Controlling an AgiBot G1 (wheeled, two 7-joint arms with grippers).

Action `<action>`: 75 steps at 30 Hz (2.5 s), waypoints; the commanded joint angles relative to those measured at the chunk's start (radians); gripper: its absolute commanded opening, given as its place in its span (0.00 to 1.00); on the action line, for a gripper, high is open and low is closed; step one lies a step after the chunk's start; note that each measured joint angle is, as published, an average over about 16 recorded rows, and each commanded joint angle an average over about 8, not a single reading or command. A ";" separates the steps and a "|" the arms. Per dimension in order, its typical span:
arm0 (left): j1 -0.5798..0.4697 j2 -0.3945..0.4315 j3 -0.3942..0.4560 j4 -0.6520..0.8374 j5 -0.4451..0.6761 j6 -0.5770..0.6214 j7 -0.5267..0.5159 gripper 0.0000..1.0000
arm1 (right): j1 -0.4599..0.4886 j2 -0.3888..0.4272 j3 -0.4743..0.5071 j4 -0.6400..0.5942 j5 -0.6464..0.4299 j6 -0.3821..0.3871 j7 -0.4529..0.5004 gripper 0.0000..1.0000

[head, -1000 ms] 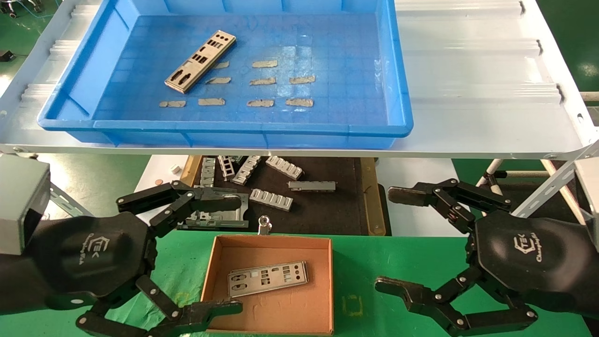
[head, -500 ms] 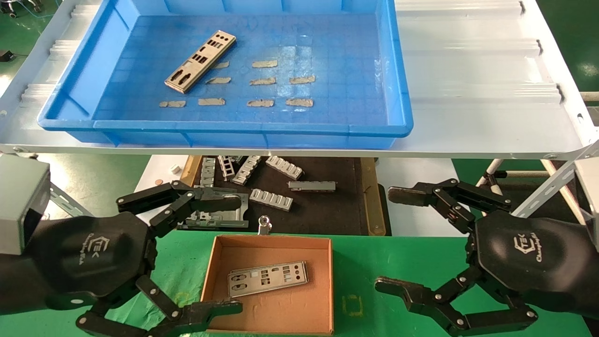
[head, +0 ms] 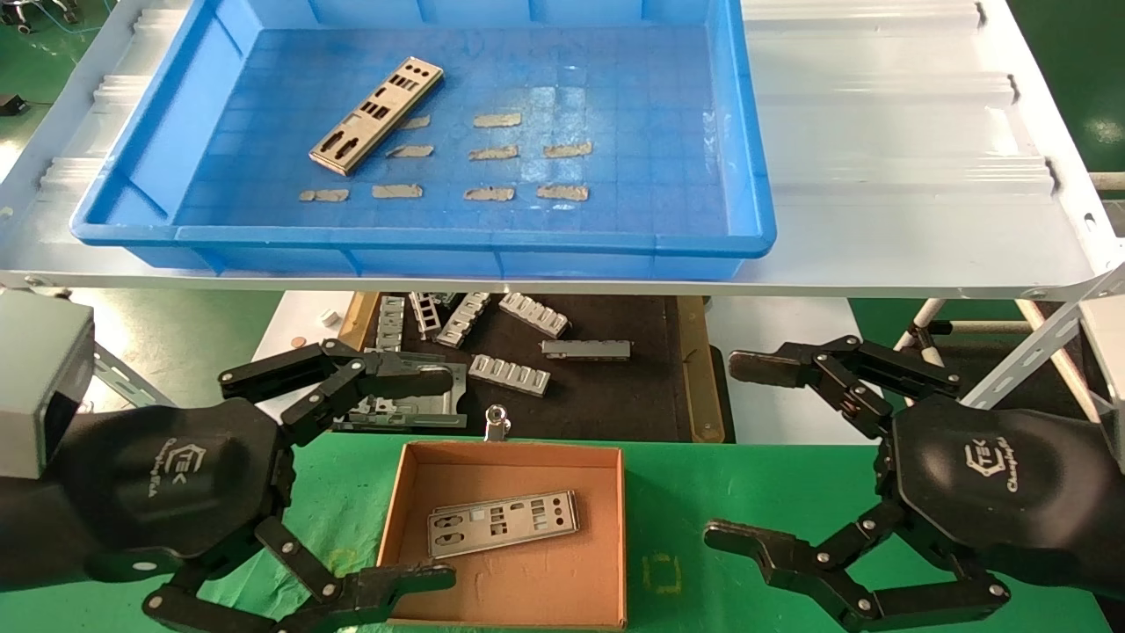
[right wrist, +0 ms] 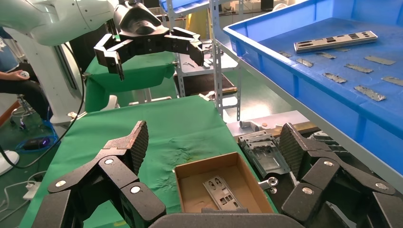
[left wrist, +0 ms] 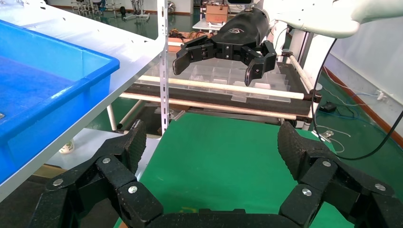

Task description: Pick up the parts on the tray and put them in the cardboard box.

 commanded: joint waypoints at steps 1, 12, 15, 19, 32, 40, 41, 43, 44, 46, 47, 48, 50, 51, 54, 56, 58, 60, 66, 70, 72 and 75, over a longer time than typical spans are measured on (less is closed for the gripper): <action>0.000 0.000 0.000 0.000 0.000 0.000 0.000 1.00 | 0.000 0.000 0.000 0.000 0.000 0.000 0.000 1.00; 0.000 0.000 0.000 0.000 0.000 0.000 0.000 1.00 | 0.000 0.000 0.000 0.000 0.000 0.000 0.000 1.00; 0.000 0.000 0.000 0.000 0.000 0.000 0.000 1.00 | 0.000 0.000 0.000 0.000 0.000 0.000 0.000 1.00; 0.000 0.000 0.000 0.000 0.000 0.000 0.000 1.00 | 0.000 0.000 0.000 0.000 0.000 0.000 0.000 1.00; 0.000 0.000 0.000 0.000 0.000 0.000 0.000 1.00 | 0.000 0.000 0.000 0.000 0.000 0.000 0.000 1.00; 0.000 0.000 0.000 0.000 0.000 0.000 0.000 1.00 | 0.000 0.000 0.000 0.000 0.000 0.000 0.000 1.00; 0.000 0.000 0.000 0.000 0.000 0.000 0.000 1.00 | 0.000 0.000 0.000 0.000 0.000 0.000 0.000 1.00; 0.000 0.000 0.000 0.000 0.000 0.000 0.000 1.00 | 0.000 0.000 0.000 0.000 0.000 0.000 0.000 1.00; 0.000 0.000 0.000 0.000 0.000 0.000 0.000 1.00 | 0.000 0.000 0.000 0.000 0.000 0.000 0.000 1.00; 0.000 0.000 0.000 0.000 0.000 0.000 0.000 1.00 | 0.000 0.000 0.000 0.000 0.000 0.000 0.000 1.00; 0.000 0.000 0.000 0.000 0.000 0.000 0.000 1.00 | 0.000 0.000 0.000 0.000 0.000 0.000 0.000 1.00; 0.000 0.000 0.000 0.000 0.000 0.000 0.000 1.00 | 0.000 0.000 0.000 0.000 0.000 0.000 0.000 1.00; 0.000 0.000 0.000 0.000 0.000 0.000 0.000 1.00 | 0.000 0.000 0.000 0.000 0.000 0.000 0.000 1.00; 0.000 0.000 0.000 0.000 0.000 0.000 0.000 1.00 | 0.000 0.000 0.000 0.000 0.000 0.000 0.000 1.00; 0.000 0.000 0.000 0.000 0.000 0.000 0.000 1.00 | 0.000 0.000 0.000 0.000 0.000 0.000 0.000 1.00; 0.000 0.000 0.000 0.000 0.000 0.000 0.000 1.00 | 0.000 0.000 0.000 0.000 0.000 0.000 0.000 1.00; 0.000 0.000 0.000 0.000 0.000 0.000 0.000 1.00 | 0.000 0.000 0.000 0.000 0.000 0.000 0.000 1.00; 0.000 0.000 0.000 0.000 0.000 0.000 0.000 1.00 | 0.000 0.000 0.000 0.000 0.000 0.000 0.000 1.00; 0.000 0.000 0.000 0.000 0.000 0.000 0.000 1.00 | 0.000 0.000 0.000 0.000 0.000 0.000 0.000 1.00; 0.000 0.000 0.000 0.000 0.000 0.000 0.000 1.00 | 0.000 0.000 0.000 0.000 0.000 0.000 0.000 1.00; 0.000 0.000 0.000 0.000 0.000 0.000 0.000 1.00 | 0.000 0.000 0.000 0.000 0.000 0.000 0.000 1.00; 0.000 0.000 0.000 0.000 0.000 0.000 0.000 1.00 | 0.000 0.000 0.000 0.000 0.000 0.000 0.000 1.00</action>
